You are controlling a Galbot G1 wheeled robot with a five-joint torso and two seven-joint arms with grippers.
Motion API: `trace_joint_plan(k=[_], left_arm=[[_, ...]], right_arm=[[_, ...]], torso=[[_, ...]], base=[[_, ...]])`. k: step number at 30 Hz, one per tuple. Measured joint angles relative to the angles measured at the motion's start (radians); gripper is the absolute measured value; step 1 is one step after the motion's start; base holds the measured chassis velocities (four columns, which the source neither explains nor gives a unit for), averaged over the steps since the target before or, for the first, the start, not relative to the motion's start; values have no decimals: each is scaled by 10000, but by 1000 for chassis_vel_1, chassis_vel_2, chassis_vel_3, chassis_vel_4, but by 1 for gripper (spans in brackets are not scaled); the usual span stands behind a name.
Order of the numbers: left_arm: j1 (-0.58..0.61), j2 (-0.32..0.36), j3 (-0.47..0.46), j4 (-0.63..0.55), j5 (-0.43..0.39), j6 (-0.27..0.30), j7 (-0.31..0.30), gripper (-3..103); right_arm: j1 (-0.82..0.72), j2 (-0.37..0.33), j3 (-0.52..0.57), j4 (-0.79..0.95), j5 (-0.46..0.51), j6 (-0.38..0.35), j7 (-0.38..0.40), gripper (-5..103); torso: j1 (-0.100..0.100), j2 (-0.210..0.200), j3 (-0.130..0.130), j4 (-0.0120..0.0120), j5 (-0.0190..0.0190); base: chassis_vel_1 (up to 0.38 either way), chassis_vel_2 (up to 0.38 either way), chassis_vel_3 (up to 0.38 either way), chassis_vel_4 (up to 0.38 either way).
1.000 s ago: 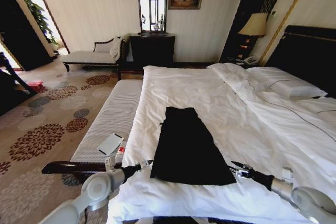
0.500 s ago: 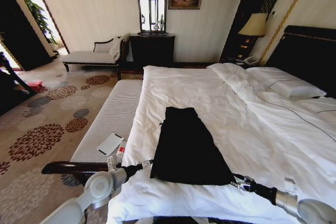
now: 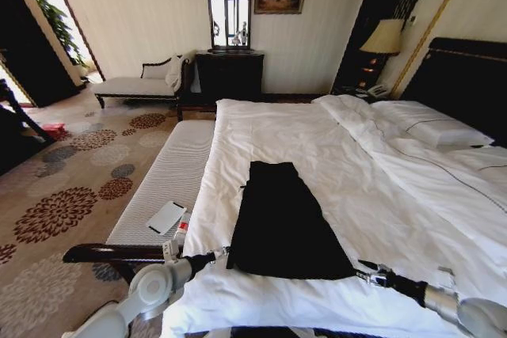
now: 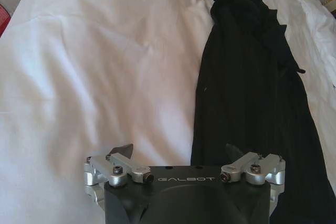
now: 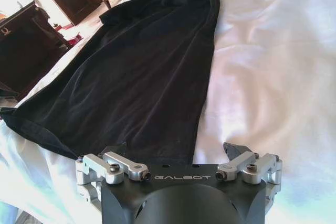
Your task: Fold the clothes on the bed.
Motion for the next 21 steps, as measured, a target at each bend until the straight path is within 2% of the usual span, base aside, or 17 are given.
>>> trace_joint_plan(k=[10,16,17,21], left_arm=[[-271,-441,433,70,44,-27,-241,99],[-506,-508,626,49,38,-28,-342,99],[-515,-508,638,51,30,-28,-353,102],[-379,-503,701,29,70,-17,-366,100]], right_arm=[[175,-1,-256,-58,-95,12,2,100],[360,-19,-517,-96,-143,17,2,100],[436,-19,-615,-115,-151,17,9,100],[701,-29,-944,-245,-188,17,23,100]], torso=[[0,1,0,1,0],[0,0,0,0,0],[0,1,0,0,0],[1,0,0,0,0]], base=[[0,0,0,0],[0,0,0,0],[0,0,0,0],[0,0,0,0]])
